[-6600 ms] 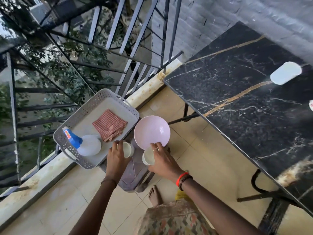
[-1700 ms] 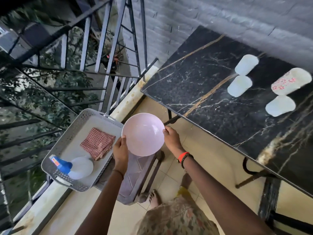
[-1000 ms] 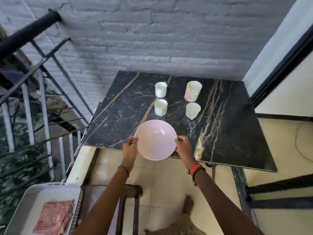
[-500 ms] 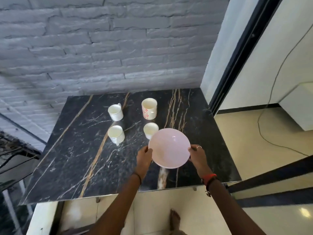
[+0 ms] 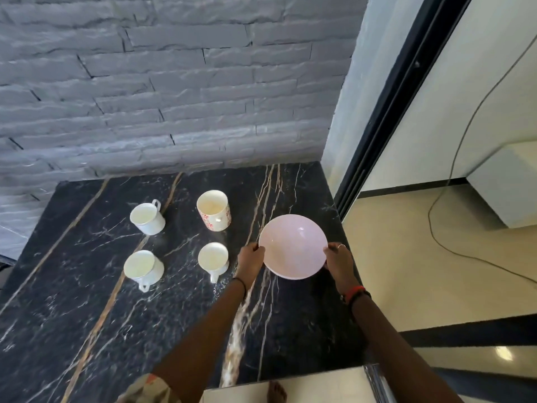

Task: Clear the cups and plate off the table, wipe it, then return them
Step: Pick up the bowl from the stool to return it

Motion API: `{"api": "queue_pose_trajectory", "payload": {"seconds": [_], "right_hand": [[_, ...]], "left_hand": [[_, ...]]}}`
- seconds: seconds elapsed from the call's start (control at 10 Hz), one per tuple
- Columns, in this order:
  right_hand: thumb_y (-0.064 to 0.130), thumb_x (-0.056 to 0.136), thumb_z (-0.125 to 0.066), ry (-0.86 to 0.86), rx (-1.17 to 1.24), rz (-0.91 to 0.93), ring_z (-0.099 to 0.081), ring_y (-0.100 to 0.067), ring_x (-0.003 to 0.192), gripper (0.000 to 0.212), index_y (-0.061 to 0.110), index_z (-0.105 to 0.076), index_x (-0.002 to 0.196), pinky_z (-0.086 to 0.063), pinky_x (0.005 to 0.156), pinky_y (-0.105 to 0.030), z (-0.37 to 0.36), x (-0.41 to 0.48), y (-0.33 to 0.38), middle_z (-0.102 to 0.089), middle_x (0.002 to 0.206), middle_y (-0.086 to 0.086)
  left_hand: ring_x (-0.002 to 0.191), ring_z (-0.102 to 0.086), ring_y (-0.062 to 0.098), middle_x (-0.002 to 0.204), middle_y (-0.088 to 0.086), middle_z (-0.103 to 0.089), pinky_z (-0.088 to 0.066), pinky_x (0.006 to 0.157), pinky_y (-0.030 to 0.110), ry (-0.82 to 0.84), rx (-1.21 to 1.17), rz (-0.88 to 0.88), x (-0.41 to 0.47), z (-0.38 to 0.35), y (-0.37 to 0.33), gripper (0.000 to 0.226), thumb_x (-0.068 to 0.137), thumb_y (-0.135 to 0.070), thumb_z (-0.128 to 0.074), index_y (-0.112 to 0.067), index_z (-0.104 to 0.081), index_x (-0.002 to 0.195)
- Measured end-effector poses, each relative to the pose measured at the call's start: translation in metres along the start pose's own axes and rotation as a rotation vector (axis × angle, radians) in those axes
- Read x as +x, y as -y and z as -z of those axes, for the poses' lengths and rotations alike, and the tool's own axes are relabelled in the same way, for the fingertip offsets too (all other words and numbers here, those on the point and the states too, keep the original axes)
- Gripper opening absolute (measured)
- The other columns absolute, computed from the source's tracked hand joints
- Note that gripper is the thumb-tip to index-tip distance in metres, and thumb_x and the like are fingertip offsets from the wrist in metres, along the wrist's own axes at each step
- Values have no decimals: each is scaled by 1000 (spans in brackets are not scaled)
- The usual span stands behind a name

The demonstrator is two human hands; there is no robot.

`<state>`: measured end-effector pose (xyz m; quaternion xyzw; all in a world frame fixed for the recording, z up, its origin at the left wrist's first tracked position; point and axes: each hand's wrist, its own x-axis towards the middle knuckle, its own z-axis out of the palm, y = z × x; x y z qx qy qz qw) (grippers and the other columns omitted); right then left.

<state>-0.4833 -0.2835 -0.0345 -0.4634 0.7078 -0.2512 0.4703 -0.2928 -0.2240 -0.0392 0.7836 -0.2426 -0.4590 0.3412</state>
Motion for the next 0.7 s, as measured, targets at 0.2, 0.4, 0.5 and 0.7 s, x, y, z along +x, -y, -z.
{"api": "queue_pose_trajectory", "payload": {"seconds": [0.2, 0.4, 0.5, 0.7], "right_hand": [[10, 94, -49, -4, -11, 11, -57, -31, 108, 24, 4, -61, 114, -49, 94, -51, -1, 33, 13, -61, 117, -15], [11, 94, -49, 13, 0, 21, -57, -28, 107, 24, 5, -60, 114, -51, 93, -49, -6, 54, 20, -62, 116, -13], [11, 94, -49, 27, 15, 27, -57, -28, 107, 24, 4, -60, 114, -51, 93, -49, -7, 59, 25, -62, 116, -14], [13, 95, -49, 24, -39, 47, -56, -29, 108, 29, 1, -59, 119, -49, 94, -43, -6, 59, 37, -61, 119, -16]], "left_hand": [[64, -51, 13, 86, 8, -61, -40, 56, 18, -17, 3, -14, 33, -16, -13, 27, 99, -14, -43, 2, -64, 105], [65, -52, 9, 96, 12, -64, -40, 56, 14, -55, -22, 0, 51, -22, -23, 28, 100, -16, -44, 1, -63, 113], [74, -56, 13, 109, 14, -66, -41, 60, 13, -69, -32, -12, 55, -22, -31, 29, 101, -17, -45, 0, -62, 118], [118, -57, 30, 133, 14, -59, -47, 102, 40, -67, 2, -70, 50, -21, -48, 39, 101, -21, -46, -4, -51, 136]]}}
